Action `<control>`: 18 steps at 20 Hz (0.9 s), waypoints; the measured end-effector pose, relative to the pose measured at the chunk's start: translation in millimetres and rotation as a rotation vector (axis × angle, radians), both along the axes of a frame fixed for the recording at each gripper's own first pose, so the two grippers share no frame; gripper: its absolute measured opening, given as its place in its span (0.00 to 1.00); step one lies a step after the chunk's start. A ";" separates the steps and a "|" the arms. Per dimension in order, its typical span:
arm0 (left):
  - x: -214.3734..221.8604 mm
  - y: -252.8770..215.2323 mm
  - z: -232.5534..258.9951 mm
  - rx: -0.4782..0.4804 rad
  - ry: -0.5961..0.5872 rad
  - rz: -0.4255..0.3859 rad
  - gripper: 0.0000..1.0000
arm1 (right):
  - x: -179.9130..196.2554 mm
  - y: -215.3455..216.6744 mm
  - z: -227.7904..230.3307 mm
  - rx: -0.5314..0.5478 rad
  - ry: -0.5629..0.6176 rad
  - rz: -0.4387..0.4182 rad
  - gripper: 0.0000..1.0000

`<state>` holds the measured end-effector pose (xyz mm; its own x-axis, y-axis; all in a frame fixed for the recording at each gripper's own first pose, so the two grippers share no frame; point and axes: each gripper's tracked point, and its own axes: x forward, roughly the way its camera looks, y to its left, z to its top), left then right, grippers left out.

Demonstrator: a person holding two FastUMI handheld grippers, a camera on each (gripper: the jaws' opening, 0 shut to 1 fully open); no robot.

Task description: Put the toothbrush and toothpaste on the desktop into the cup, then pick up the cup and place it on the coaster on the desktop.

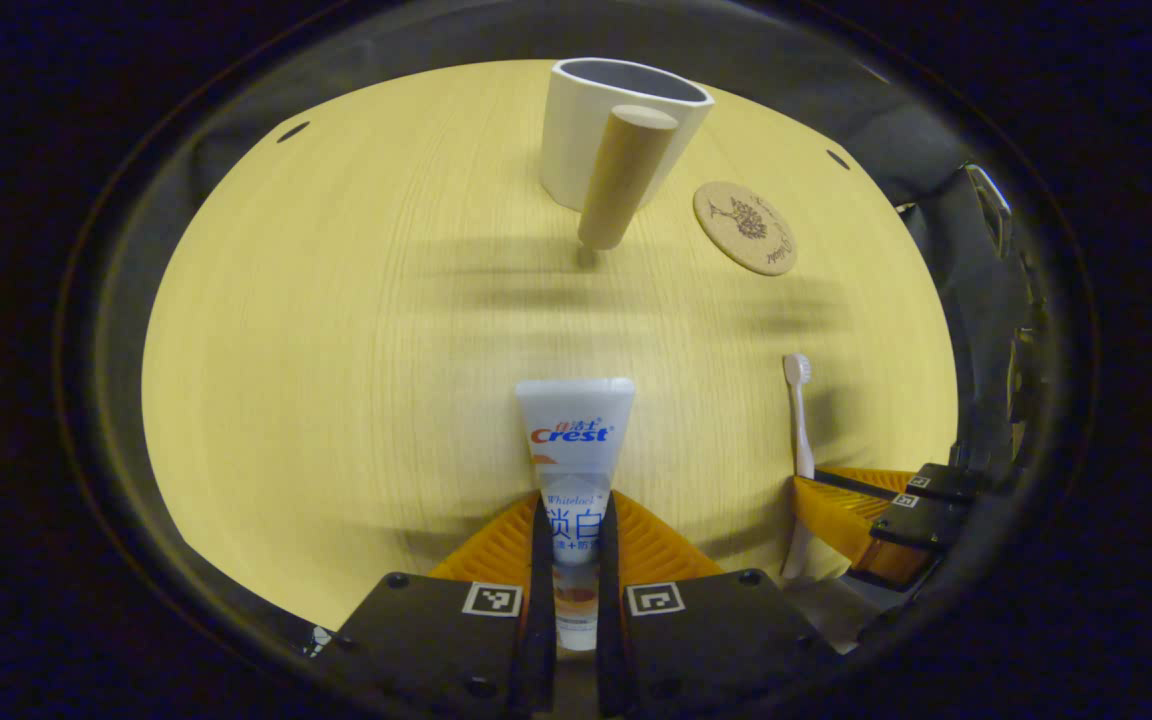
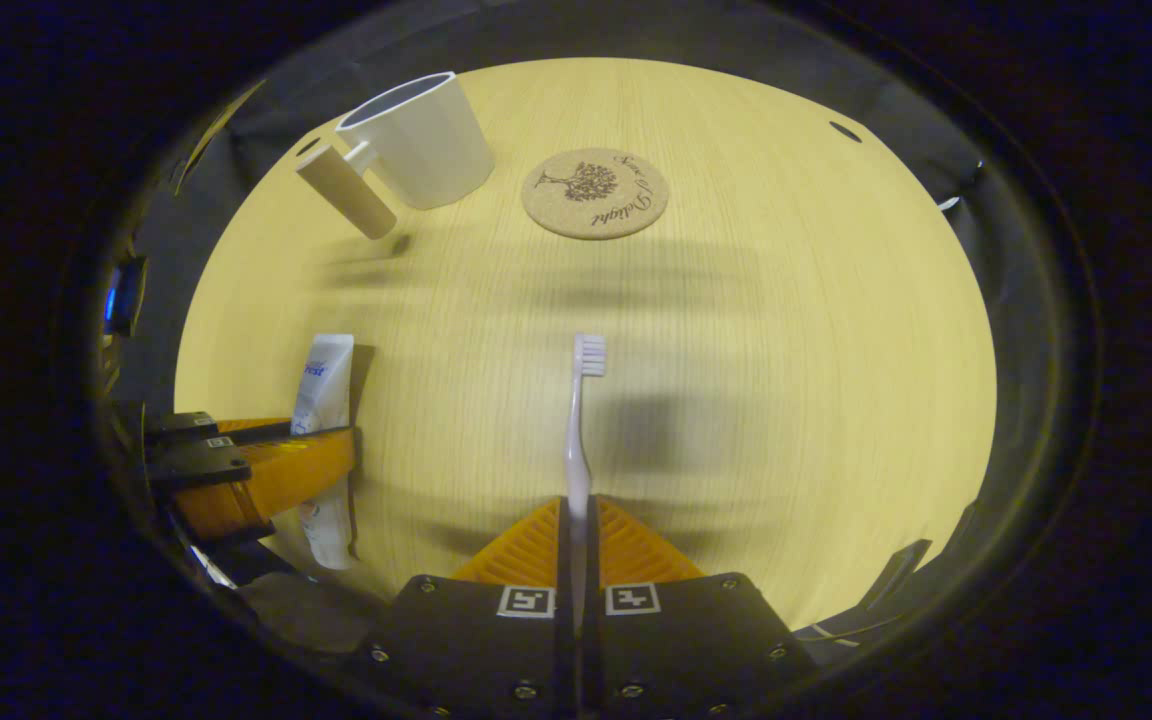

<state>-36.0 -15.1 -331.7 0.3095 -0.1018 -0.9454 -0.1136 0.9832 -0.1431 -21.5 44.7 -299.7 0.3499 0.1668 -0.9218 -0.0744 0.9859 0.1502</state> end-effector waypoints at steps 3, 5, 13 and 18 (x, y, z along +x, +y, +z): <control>-0.5 9.0 5.0 0.005 -0.024 0.035 0.22 | 1.2 -2.6 6.3 0.033 -0.020 -0.024 0.04; 0.9 15.3 12.7 0.018 -0.058 0.049 0.24 | 4.0 -7.5 16.1 0.054 -0.057 -0.043 0.04; 19.8 33.5 67.2 0.036 -0.262 0.101 0.22 | 24.8 -15.5 75.1 0.158 -0.307 -0.075 0.04; 53.0 47.0 130.3 0.044 -0.480 0.149 0.24 | 35.4 -11.0 118.0 0.221 -0.478 -0.054 0.04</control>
